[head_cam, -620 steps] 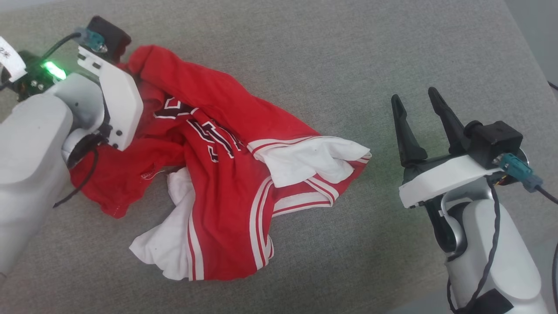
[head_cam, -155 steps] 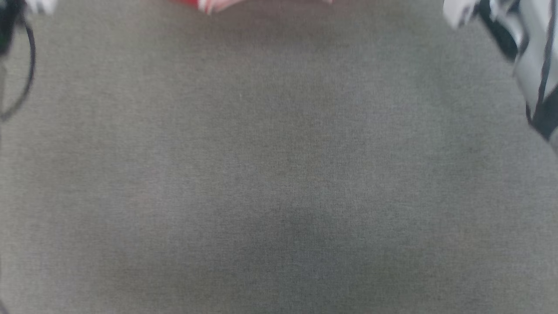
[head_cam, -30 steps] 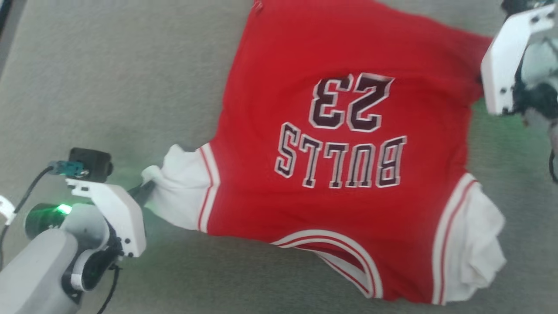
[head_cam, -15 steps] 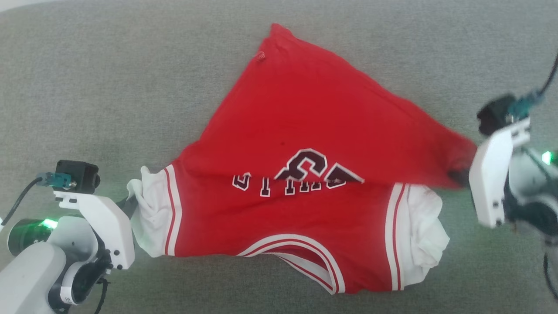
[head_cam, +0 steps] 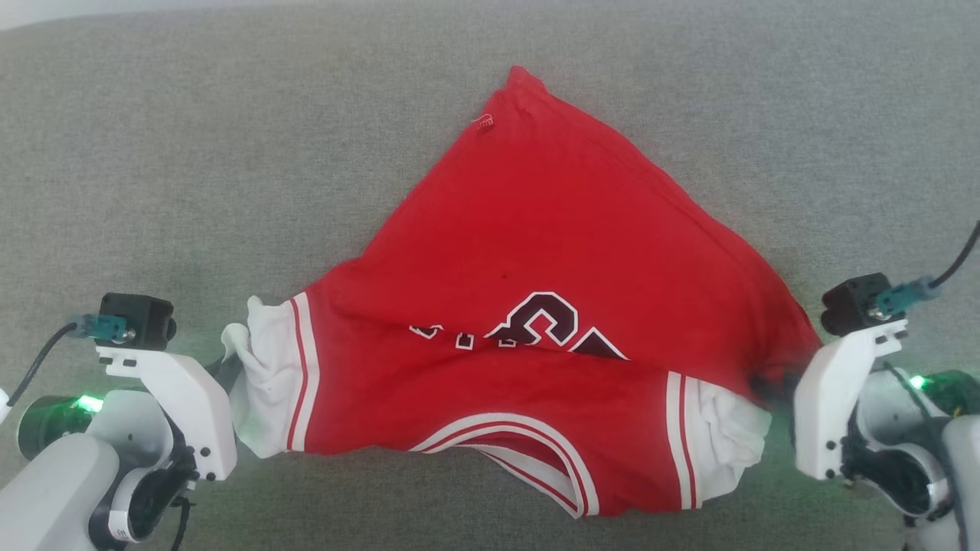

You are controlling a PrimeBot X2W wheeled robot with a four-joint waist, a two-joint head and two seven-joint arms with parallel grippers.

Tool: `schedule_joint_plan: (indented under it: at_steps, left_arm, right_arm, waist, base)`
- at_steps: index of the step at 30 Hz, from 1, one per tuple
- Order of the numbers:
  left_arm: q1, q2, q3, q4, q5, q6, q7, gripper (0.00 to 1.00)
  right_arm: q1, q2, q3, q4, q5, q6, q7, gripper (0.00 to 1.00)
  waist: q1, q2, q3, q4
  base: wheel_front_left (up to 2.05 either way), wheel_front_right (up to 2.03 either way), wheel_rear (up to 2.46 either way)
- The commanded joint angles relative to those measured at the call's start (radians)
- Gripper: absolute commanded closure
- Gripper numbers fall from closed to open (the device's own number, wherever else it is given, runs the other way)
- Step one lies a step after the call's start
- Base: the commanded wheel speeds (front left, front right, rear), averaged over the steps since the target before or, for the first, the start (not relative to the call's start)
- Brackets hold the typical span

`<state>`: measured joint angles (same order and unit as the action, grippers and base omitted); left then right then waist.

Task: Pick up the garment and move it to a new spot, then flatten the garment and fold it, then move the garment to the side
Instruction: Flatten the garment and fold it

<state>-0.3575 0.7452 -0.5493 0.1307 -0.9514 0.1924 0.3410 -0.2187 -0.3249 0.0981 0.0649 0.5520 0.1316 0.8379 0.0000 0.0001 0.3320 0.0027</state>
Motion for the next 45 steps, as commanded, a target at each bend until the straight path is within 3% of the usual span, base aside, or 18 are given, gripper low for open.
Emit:
schedule_joint_plan:
  at_steps: [1,13,20,27,37,45]
  left_arm:
    - [0.015,-0.008,-0.01,0.01,-0.013,-0.006,-0.001,1.0]
    - [0.012,-0.027,-0.029,0.019,-0.003,-0.019,-0.012,1.0]
    - [-0.012,-0.052,-0.047,0.02,0.009,-0.027,-0.013,1.0]
    - [-0.068,-0.097,-0.08,0.034,0.03,-0.056,-0.007,1.0]
    - [-0.186,-0.213,-0.139,0.118,0.063,-0.126,-0.016,1.0]
    - [-0.244,-0.289,-0.17,0.238,0.065,-0.187,-0.048,1.0]
  right_arm:
    - [0.021,0.016,0.024,0.034,-0.006,-0.002,0.003,0.0]
    - [-0.053,-0.003,-0.047,-0.215,-0.045,-0.001,0.002,0.0]
    - [-0.168,-0.008,-0.007,-0.232,-0.065,-0.001,0.002,0.0]
    - [-0.388,-0.017,0.046,-0.06,-0.048,-0.001,-0.039,0.0]
    - [-0.723,-0.072,0.216,0.351,-0.038,-0.001,-0.131,0.0]
    - [-0.875,-0.094,0.36,0.668,-0.023,-0.001,-0.075,0.0]
  waist:
    - [0.0,-0.0001,-0.004,0.001]
    - [0.0,-0.0001,-0.024,0.037]
    - [0.0,-0.0001,-0.02,0.075]
    - [0.0,-0.0001,0.019,0.159]
    - [0.0,-0.0001,0.098,0.31]
    - [0.0,-0.0001,0.134,0.388]
  base:
    - [0.0,0.0,0.0]
    - [0.0,0.0,0.0]
    - [0.0,0.0,0.0]
    - [0.0,0.0,0.0]
    - [0.0,0.0,0.0]
    - [0.0,0.0,0.0]
